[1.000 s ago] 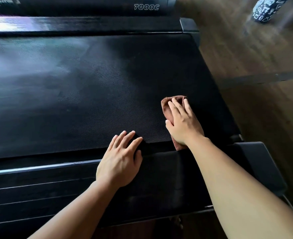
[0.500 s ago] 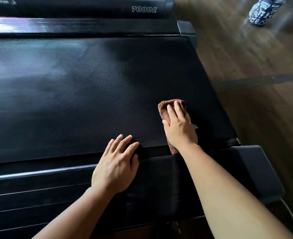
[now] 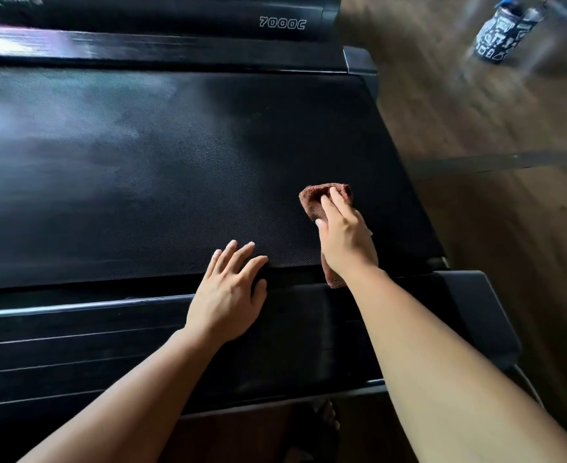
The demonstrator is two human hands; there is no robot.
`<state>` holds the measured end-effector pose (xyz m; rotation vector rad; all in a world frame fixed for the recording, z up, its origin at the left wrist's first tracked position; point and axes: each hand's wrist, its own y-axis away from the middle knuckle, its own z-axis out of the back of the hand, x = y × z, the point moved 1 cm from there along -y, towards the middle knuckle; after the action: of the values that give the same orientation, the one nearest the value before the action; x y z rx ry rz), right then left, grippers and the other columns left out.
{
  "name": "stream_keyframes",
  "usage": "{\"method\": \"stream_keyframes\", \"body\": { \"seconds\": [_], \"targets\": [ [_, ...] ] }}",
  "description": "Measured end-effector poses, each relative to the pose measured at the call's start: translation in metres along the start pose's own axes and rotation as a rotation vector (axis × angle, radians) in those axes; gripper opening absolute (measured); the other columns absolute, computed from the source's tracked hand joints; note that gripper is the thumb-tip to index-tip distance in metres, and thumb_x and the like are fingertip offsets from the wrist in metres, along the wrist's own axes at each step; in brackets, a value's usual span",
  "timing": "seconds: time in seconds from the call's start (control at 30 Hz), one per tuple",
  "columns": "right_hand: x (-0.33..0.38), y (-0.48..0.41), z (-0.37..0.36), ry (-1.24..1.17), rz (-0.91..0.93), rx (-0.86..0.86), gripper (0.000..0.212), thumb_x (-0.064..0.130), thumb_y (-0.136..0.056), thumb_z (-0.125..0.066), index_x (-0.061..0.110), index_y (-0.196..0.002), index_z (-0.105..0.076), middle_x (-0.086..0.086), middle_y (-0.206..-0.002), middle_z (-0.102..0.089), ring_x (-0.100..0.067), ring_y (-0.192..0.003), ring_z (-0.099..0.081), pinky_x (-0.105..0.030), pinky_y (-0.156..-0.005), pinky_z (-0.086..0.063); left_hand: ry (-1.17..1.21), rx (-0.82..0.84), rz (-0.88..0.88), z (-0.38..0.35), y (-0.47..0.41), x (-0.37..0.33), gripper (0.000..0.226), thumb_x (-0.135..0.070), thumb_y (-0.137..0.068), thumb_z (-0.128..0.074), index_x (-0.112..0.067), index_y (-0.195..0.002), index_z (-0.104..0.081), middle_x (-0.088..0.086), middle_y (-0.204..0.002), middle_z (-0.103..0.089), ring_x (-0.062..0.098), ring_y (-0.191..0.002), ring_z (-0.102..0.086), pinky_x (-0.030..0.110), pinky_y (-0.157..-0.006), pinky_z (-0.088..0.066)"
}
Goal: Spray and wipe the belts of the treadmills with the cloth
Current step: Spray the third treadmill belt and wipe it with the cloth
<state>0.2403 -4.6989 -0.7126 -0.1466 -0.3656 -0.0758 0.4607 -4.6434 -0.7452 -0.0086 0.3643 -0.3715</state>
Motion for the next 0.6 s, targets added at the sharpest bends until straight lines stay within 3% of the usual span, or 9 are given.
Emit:
{"method": "stream_keyframes", "body": {
  "seconds": [0.17, 0.27, 0.43, 0.6],
  "targets": [
    [0.021, 0.010, 0.024, -0.070, 0.051, 0.016, 0.049, 0.019, -0.097, -0.059, 0.010, -0.144, -0.049, -0.004, -0.159, -0.033, -0.035, -0.131, -0.047, -0.047, -0.110, -0.040, 0.039, 0.046, 0.065, 0.020, 0.007, 0.003, 0.056, -0.035, -0.089, -0.041, -0.022, -0.142, -0.055, 0.007, -0.154, -0.045, 0.035, -0.148, -0.029, 0.050, -0.121, -0.022],
    [0.038, 0.018, 0.036, -0.096, 0.082, 0.018, 0.049, 0.019, -0.097, -0.060, 0.013, -0.145, -0.049, -0.001, -0.159, -0.033, -0.033, -0.131, -0.046, -0.050, -0.107, -0.042, 0.081, 0.062, 0.095, 0.039, 0.014, 0.006, 0.059, -0.035, -0.087, -0.040, -0.019, -0.142, -0.054, 0.007, -0.151, -0.048, 0.035, -0.147, -0.032, 0.048, -0.121, -0.026],
    [0.075, 0.036, 0.052, -0.138, 0.140, -0.002, 0.049, 0.019, -0.098, -0.059, 0.013, -0.145, -0.048, -0.001, -0.160, -0.032, -0.031, -0.134, -0.044, -0.047, -0.110, -0.040, 0.074, 0.018, 0.153, 0.081, 0.035, 0.009, 0.042, -0.023, -0.095, -0.057, -0.019, -0.136, -0.059, 0.002, -0.138, -0.058, 0.027, -0.132, -0.047, 0.034, -0.111, -0.036],
    [0.120, 0.062, 0.072, -0.194, 0.217, -0.022, 0.049, 0.018, -0.097, -0.059, 0.012, -0.145, -0.049, -0.004, -0.159, -0.034, -0.033, -0.133, -0.045, -0.048, -0.109, -0.041, 0.032, -0.051, 0.221, 0.129, 0.060, 0.010, 0.035, -0.023, -0.096, -0.056, -0.022, -0.131, -0.060, 0.003, -0.126, -0.062, 0.029, -0.117, -0.053, 0.037, -0.101, -0.044]
  ]
}}
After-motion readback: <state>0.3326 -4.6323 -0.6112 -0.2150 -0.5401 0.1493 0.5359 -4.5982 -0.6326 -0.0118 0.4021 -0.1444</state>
